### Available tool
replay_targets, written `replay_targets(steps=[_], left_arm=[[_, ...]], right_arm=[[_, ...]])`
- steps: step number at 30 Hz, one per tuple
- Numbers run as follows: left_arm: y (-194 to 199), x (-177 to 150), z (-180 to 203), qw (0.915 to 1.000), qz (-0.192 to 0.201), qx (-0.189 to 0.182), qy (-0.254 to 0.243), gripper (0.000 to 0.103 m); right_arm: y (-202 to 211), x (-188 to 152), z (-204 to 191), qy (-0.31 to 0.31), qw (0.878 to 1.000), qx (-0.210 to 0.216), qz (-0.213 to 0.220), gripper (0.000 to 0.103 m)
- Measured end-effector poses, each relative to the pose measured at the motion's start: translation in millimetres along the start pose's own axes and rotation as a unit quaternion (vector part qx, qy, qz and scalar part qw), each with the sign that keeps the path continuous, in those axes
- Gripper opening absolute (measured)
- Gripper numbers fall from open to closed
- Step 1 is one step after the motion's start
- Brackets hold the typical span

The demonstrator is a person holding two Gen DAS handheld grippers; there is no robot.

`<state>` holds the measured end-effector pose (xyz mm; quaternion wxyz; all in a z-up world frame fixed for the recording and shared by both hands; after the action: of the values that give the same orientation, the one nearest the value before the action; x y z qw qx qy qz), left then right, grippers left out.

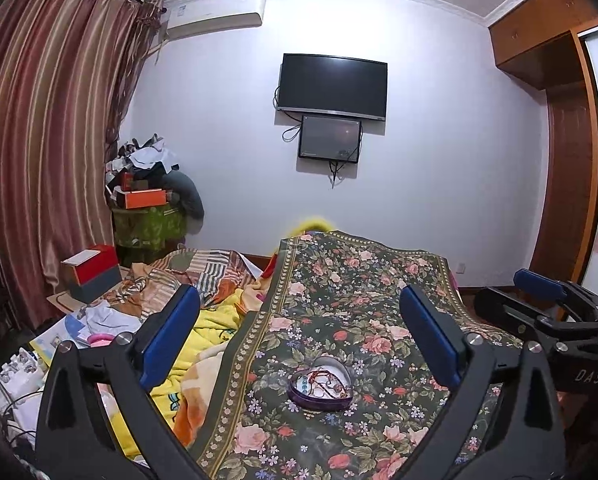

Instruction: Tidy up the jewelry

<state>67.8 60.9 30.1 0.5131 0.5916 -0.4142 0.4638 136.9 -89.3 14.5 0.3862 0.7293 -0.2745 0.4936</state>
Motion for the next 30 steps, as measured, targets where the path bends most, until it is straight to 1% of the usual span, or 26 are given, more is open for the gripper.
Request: replay_targets(steps=[30], left_arm=[[-3.5,-5.0,3.9,0.9999,-0.010,-0.007,-0.001,0.102]], right_arm=[[0.7,-2.2,-0.8,-0.002,1.000,0.000,-0.006,0.096]])
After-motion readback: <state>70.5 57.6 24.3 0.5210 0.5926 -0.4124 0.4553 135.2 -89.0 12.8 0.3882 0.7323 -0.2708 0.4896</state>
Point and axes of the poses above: each gripper's, at about its wrist camera, not at the fingertips, and y roughly against the way its jaws point, z to its right, x to its top, the point moved 10 cm from there along -y, roughly the way its jaws point, and after that the axes turned 8 degrees about -y, right-handed, at the moved point
